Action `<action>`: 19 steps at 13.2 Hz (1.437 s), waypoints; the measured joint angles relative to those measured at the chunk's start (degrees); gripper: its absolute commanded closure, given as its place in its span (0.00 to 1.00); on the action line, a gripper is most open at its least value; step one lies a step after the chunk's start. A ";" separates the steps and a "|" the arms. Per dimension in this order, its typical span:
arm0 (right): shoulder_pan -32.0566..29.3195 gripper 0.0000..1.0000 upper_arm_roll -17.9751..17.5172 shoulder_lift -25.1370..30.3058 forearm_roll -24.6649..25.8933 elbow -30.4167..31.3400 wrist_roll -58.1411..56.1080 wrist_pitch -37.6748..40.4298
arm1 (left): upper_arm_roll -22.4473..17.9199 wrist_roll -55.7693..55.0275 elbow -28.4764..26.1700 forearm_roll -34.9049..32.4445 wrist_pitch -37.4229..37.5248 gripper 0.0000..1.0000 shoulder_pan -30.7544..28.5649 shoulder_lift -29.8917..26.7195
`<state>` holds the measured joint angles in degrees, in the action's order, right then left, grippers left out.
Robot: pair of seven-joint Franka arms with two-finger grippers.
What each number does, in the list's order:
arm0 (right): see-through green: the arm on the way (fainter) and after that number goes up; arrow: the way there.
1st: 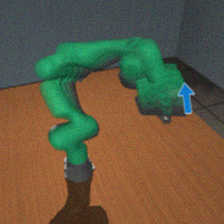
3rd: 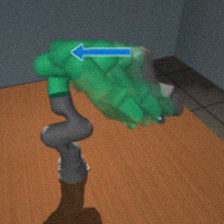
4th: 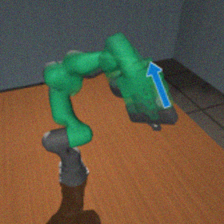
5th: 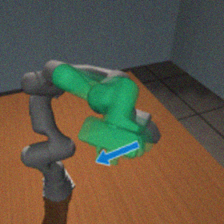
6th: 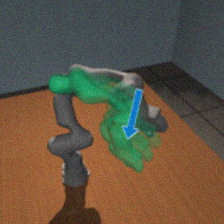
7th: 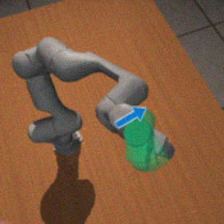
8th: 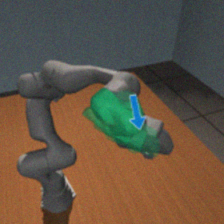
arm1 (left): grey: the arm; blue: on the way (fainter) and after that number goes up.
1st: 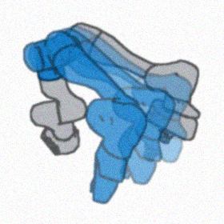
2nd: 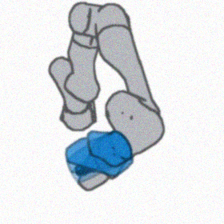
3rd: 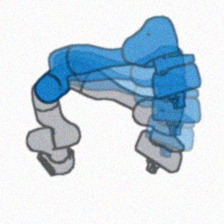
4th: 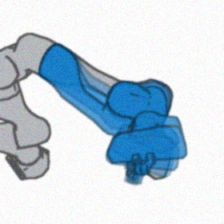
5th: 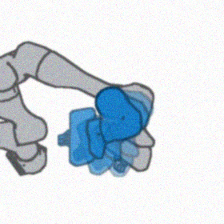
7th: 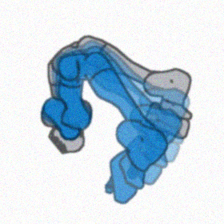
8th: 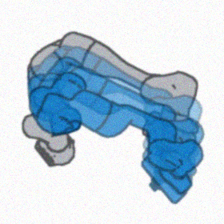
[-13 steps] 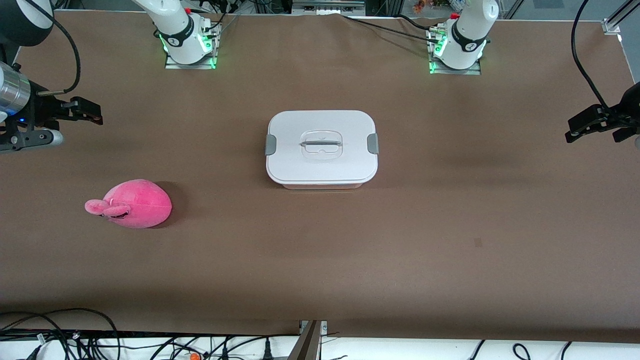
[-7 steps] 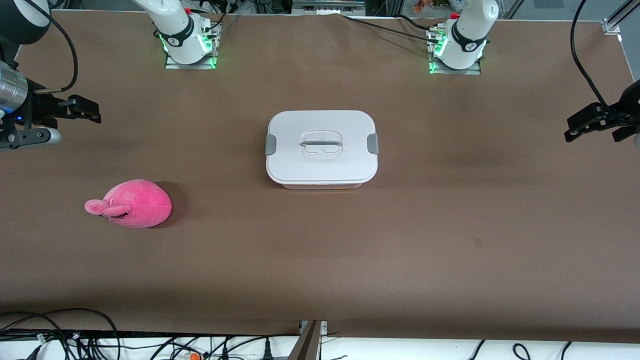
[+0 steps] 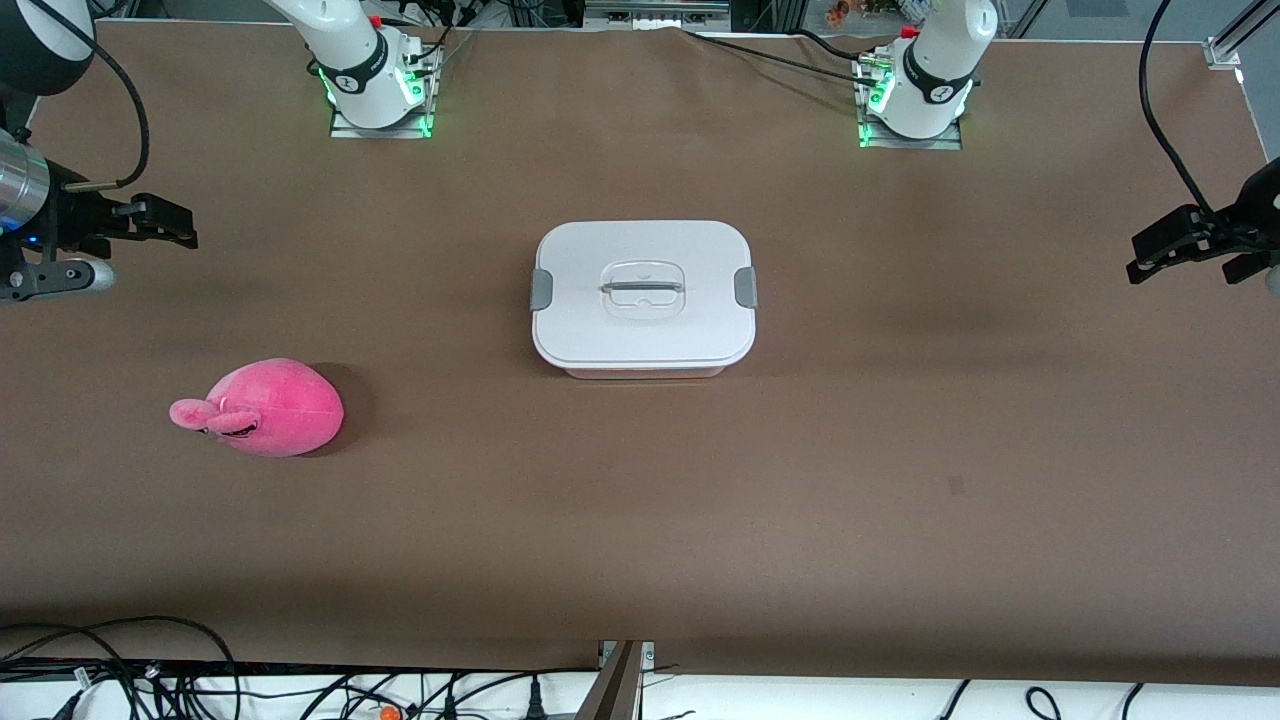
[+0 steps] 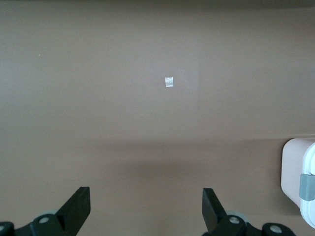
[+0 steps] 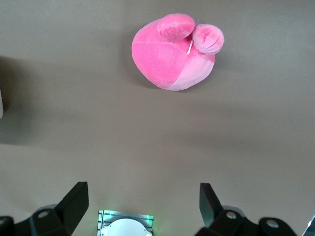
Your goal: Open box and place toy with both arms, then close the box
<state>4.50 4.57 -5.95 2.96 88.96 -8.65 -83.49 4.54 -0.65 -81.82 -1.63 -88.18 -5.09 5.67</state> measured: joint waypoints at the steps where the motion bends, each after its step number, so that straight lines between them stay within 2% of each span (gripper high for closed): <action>1: -0.04 0.00 0.00 -0.19 0.00 0.00 0.00 -0.03 | 0.05 0.00 0.00 0.00 0.00 0.00 0.53 0.10; 6: -0.13 0.00 0.00 -1.91 0.00 -0.03 0.00 -1.28 | 0.39 -0.15 -0.08 -1.83 -0.02 0.00 4.90 2.55; 11: -0.70 0.00 0.02 -5.92 0.08 -0.04 0.00 -7.61 | 1.25 0.15 -0.19 -1.53 0.04 0.00 6.40 4.32; 14: -2.36 0.00 0.07 -8.79 0.07 -0.03 -0.02 -11.66 | 1.81 -0.03 -0.43 0.74 0.87 0.00 11.39 6.10; 19: -3.12 0.00 0.08 -13.87 0.06 -0.03 0.49 -14.54 | 2.26 -0.42 -0.63 1.68 1.37 0.00 23.66 10.32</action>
<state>1.38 4.65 -19.82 3.01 88.93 -8.16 -98.03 6.80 -1.07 -82.44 0.04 -86.81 18.57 15.99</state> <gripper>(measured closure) 0.000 0.000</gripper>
